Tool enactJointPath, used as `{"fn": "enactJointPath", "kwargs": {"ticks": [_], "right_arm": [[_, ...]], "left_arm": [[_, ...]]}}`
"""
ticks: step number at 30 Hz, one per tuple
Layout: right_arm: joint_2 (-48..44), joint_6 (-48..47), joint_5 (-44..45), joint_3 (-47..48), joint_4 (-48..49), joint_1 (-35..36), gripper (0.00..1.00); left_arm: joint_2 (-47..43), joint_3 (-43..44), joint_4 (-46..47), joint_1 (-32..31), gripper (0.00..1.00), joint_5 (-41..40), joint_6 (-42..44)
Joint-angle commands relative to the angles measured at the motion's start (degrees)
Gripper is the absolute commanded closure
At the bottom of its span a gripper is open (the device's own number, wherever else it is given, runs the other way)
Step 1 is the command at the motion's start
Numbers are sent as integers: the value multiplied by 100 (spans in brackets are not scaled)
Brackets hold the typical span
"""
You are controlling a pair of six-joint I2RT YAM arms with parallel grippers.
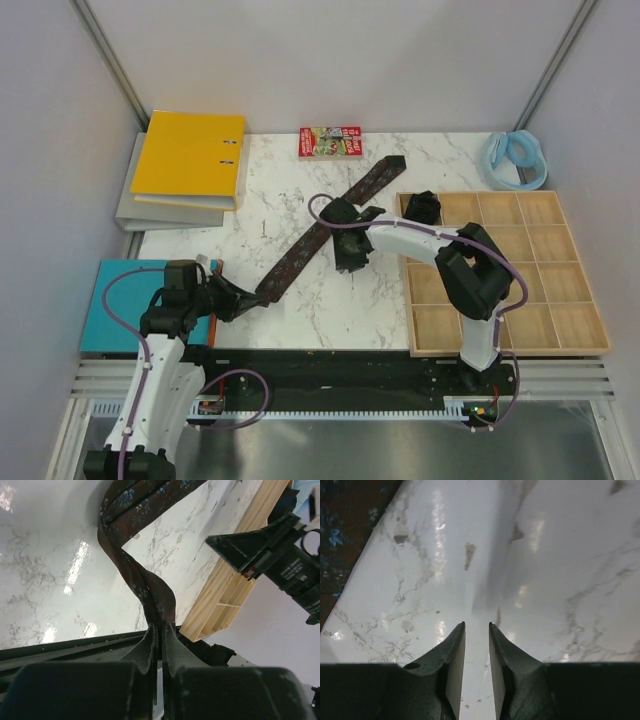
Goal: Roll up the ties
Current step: Flatten out the tie at the center of the board.
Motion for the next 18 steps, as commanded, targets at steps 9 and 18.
{"fn": "enactJointPath", "kwargs": {"ticks": [9,18], "right_arm": [[1663,79,-516,2056,459,443,70],[2482,-53,-349,3261,653,329,71]], "left_arm": [[-126,868,-420,7,98,-802,802],[41,992,-394,7,98,-977,890]]}}
